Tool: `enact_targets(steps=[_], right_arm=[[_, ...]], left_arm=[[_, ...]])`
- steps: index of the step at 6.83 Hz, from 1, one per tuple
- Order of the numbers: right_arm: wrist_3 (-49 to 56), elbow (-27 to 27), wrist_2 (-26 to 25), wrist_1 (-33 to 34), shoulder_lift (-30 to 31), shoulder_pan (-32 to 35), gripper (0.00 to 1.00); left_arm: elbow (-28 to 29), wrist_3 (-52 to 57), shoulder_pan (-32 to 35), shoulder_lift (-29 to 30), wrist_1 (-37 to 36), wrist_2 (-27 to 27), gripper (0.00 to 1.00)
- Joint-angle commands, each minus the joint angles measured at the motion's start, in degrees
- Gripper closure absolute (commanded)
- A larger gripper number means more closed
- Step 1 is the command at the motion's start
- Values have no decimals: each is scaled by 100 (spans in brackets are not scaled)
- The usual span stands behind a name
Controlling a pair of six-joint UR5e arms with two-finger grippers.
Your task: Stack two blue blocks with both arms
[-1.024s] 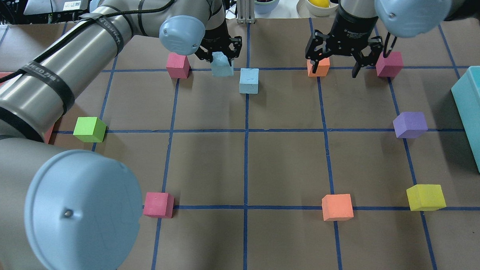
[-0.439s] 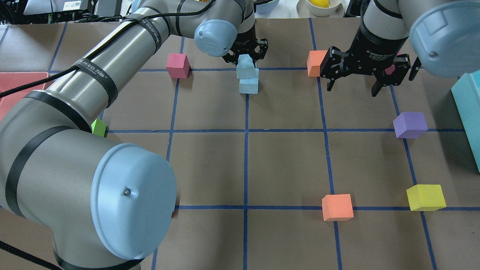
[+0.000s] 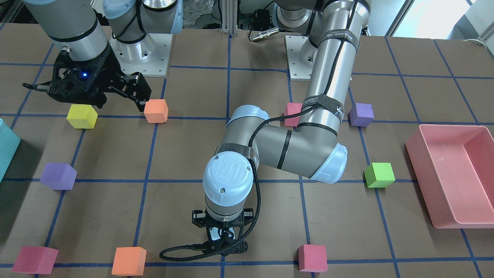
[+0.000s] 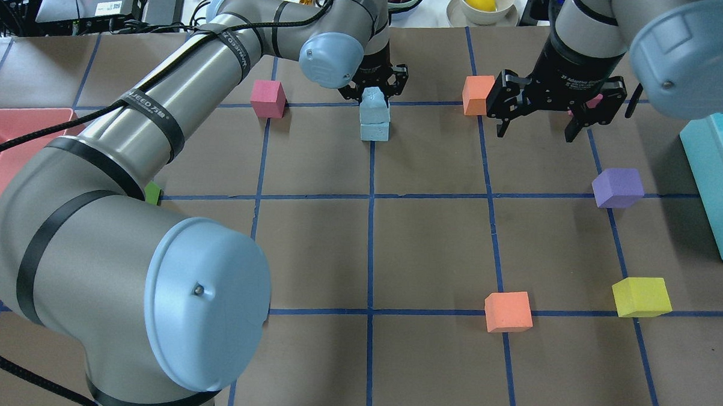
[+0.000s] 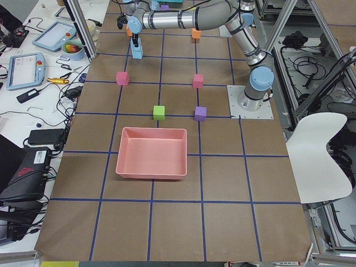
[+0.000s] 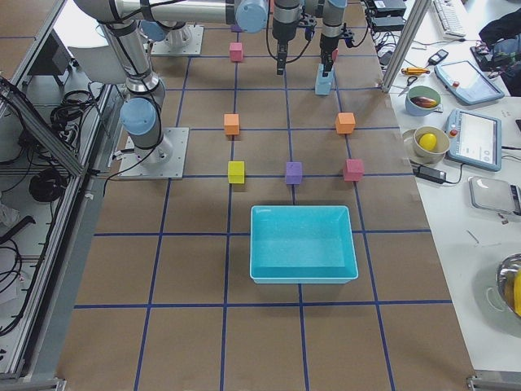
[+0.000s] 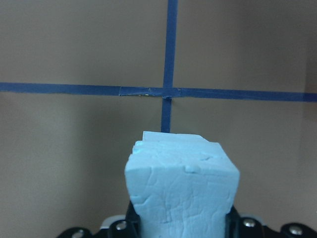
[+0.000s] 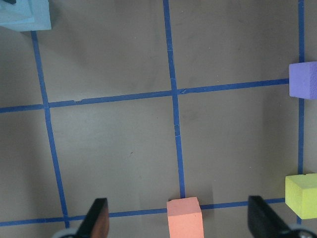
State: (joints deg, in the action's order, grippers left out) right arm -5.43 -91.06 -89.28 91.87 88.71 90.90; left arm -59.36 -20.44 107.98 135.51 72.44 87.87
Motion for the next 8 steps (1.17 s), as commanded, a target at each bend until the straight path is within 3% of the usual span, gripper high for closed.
enact_targets(steps=[1,2,3,4,5,8], right_arm=[[33,-17,-11,6,76,-20,0],[42,-17,-19,6,76,-20,0],[7,-17,-37,6,94,-28,0],[-37,-17,-37,-37,146,-20,0],[-46,-17,-37,-386,181,-28,0],[-81,-17,-37,-495,252,-98,0]], left_arm=[[-32,49,4,80,-1,20,100],[-32,-12,12,90,-10,-24,100],[-32,-21,12,98,-10,-41,76],[-49,-38,4,116,-45,-24,1],[-49,-39,12,107,-45,-33,0],[-6,-4,-57,-138,25,-59,0]])
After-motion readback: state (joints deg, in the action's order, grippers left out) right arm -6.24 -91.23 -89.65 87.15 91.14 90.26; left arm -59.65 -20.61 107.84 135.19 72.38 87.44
